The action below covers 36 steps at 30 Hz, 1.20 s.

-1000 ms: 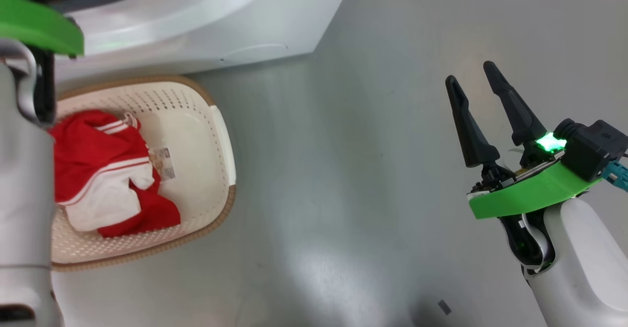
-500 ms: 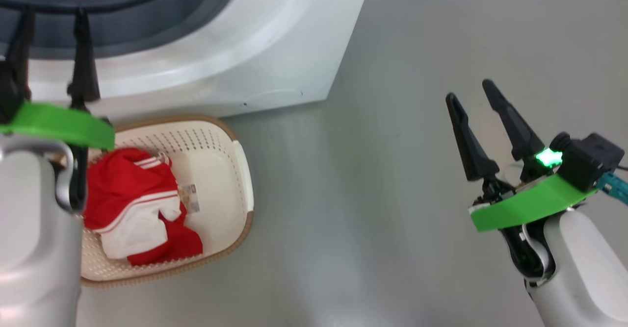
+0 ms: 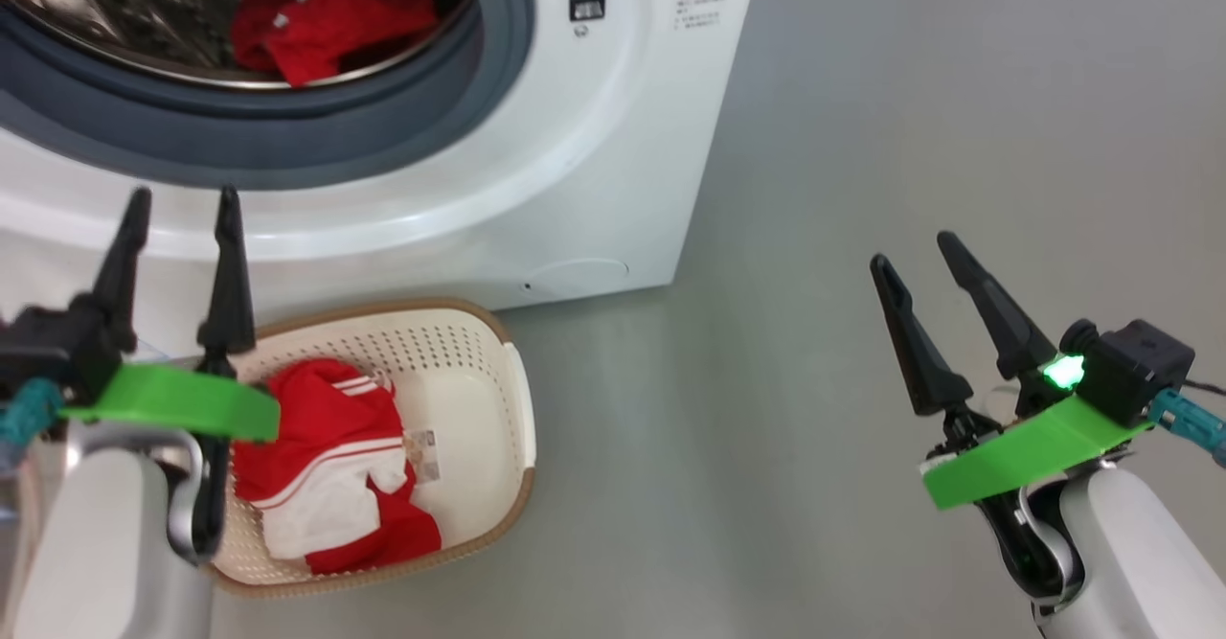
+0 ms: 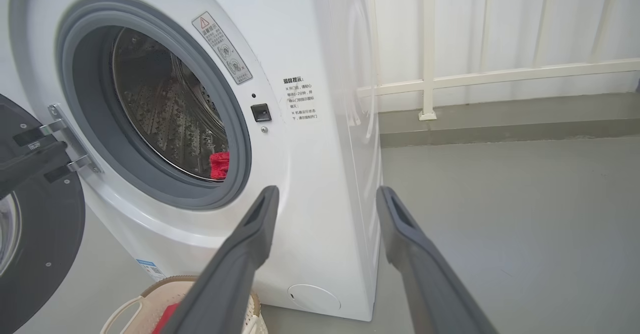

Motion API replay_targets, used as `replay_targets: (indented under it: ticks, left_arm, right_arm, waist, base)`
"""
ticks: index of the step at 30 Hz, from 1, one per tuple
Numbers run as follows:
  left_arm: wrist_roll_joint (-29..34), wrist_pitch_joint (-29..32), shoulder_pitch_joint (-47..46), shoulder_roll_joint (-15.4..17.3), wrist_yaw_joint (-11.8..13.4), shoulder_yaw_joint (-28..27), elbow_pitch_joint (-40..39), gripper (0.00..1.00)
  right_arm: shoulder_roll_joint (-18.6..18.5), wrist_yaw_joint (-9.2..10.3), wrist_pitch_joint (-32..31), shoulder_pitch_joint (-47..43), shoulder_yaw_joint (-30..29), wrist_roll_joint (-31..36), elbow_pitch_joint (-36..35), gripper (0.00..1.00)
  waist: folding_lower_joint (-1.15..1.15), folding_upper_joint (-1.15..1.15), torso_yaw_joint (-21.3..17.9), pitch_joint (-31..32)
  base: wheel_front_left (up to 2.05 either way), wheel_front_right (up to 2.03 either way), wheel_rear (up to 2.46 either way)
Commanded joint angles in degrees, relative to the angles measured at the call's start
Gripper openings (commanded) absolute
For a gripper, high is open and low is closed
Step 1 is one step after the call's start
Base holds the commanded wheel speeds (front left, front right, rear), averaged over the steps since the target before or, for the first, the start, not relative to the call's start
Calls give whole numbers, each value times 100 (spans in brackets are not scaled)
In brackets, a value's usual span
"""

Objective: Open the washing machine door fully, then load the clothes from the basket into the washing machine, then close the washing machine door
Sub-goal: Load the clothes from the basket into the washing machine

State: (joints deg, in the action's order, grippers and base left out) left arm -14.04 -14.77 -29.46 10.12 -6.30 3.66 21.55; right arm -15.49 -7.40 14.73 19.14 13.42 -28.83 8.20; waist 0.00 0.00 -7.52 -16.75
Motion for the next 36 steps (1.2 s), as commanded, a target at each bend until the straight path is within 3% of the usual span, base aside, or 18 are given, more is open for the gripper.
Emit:
replay_targets:
  ticks: [1,22,36]
  left_arm:
    - [-66,-23,139,148,23,-194,-220,100]
    - [-256,-23,2152,-224,229,-295,-1210,100]
    - [-207,-23,2421,-398,247,-321,-1418,100]
  right_arm:
    - [-65,-9,27,-145,94,-25,-104,100]
    - [-179,-9,27,-580,80,-87,-24,100]
    - [-220,-9,27,-671,11,-87,-63,100]
  waist:
    - [0,0,168,261]
    - [0,0,397,1006]
    - [0,0,488,994]
  base:
    - [0,0,0]
    - [0,0,0]
    - [0,0,0]
